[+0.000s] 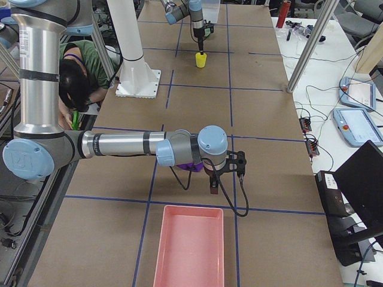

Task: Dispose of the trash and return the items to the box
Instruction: 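Close the left gripper on the rim of the yellow cup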

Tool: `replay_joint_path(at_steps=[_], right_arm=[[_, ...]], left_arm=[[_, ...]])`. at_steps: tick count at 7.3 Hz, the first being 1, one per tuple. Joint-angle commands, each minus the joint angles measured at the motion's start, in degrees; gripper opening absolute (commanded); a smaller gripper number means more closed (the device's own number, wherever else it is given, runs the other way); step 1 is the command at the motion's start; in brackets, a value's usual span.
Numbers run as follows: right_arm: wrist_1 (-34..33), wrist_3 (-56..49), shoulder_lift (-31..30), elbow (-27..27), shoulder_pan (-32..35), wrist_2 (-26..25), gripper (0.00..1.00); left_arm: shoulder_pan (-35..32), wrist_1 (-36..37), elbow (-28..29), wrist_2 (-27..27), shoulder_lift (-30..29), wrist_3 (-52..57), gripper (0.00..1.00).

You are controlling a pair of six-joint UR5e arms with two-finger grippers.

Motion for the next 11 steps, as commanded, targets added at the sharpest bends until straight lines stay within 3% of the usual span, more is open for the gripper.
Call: replay_joint_path(at_steps=[1,2,3,4,8,9,11], right_arm=[[0.09,0.01,0.0,0.08,0.0,-0.02,1.0],[0.09,0.01,0.0,0.08,0.0,0.07,1.0],[0.09,0.01,0.0,0.17,0.0,0.07,1.0],[0.0,0.01,0.0,0.08,0.0,0.07,1.0],[0.0,0.01,0.0,0.17,0.0,0.24,1.0],[0.0,0.09,0.09,0.26,0.0,0.33,1.0],[0.26,4.81,0.0,1.65,-3.4,0.07,1.0]], left_arm=[[0.69,0.0,1.63,-0.05,-0.12,0.0,0.91],[0.69,0.0,2.08,-0.05,-0.21,0.0,0.8],[0.69,0.0,2.17,0.04,-0.21,0.0,0.45],[0.69,0.09,1.91,0.04,-0.21,0.0,0.0],[0.08,0.18,1.12,-0.49,-0.82,0.0,0.0],[-1.23,2.18,-2.28,-0.75,-0.39,0.17,0.0],[-4.92,13.84,-7.4,-0.93,-3.96,1.31,0.0]])
